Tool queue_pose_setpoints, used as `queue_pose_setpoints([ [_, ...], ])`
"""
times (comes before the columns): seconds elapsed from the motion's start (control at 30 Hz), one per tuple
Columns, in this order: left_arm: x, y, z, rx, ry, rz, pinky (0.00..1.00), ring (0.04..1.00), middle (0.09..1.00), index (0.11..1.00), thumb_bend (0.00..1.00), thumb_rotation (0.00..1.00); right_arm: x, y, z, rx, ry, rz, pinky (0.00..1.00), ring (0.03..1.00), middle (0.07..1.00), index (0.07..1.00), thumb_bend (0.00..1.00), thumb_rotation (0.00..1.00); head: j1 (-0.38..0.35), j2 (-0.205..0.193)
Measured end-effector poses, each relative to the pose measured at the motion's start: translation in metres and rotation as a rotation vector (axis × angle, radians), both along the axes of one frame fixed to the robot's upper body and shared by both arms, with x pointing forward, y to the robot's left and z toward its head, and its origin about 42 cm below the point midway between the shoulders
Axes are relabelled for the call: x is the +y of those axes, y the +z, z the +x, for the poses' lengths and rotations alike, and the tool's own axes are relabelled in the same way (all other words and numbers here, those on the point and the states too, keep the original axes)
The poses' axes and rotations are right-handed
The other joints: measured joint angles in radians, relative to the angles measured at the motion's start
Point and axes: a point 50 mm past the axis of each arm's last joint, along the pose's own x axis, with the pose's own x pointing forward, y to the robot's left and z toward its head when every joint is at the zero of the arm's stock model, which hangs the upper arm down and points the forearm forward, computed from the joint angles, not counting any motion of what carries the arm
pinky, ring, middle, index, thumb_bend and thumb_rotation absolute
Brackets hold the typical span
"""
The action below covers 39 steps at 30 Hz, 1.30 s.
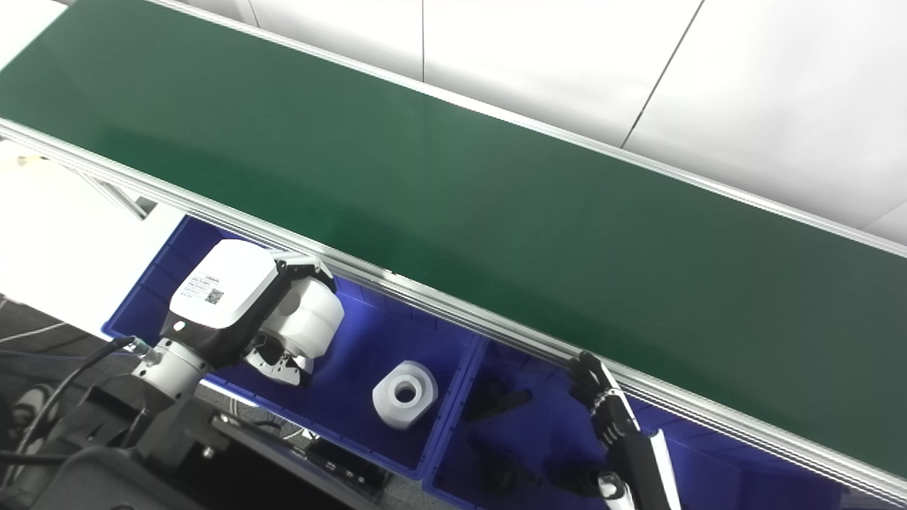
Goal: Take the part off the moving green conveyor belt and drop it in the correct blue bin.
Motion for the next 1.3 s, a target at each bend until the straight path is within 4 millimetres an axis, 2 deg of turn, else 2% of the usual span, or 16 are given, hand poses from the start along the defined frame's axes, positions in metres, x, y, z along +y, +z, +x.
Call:
queue_pose_setpoints([
  [0.27,0.0013,-0.0006,-0.0005,0.023,-0.012,0.005,0.88,0.863,0.854,0.785,1.0,0.55,0.0003,-0.0001,-0.0002,0.0,0.0,0.001,0.88,0.912,0.905,0.928,0.94,0.93,-0.006,0.0],
  [0.7,-0.0003,-0.0001,-0.0002,0.025,-0.025,-0.007,0.89,0.879,0.869,0.81,1.0,0.58,0.0003,-0.0004,-0.0014,0.003,0.0,0.001,0.88,0.908,0.902,0.923,0.94,0.93,-0.009,-0.003],
  [0.77,-0.0006,-0.0001,-0.0003,0.031,-0.029,-0.006,0.92,0.901,0.895,0.842,1.0,0.63,0.0003,-0.0004,-0.0013,0.003,0.0,0.001,0.88,0.907,0.901,0.922,0.94,0.93,-0.012,-0.003],
  [0.87,-0.0014,0.0018,-0.0001,0.062,-0.034,0.0,0.99,0.982,0.982,0.947,1.0,0.75,0.0008,-0.0004,-0.0013,0.003,-0.001,0.001,0.87,0.905,0.898,0.922,0.94,0.93,-0.012,-0.003],
  [0.97,-0.0013,0.0034,0.0,0.112,-0.03,0.02,1.0,0.998,0.998,0.983,1.0,0.79,0.0016,-0.0004,-0.0012,0.003,-0.001,0.004,0.87,0.903,0.897,0.921,0.94,0.93,-0.014,-0.003],
  [1.3,-0.0023,0.0037,0.0,0.166,-0.032,0.028,1.0,1.0,1.0,1.0,1.0,0.73,0.0025,-0.0007,-0.0019,0.004,-0.002,0.006,0.88,0.912,0.903,0.921,0.95,0.92,-0.018,-0.006],
])
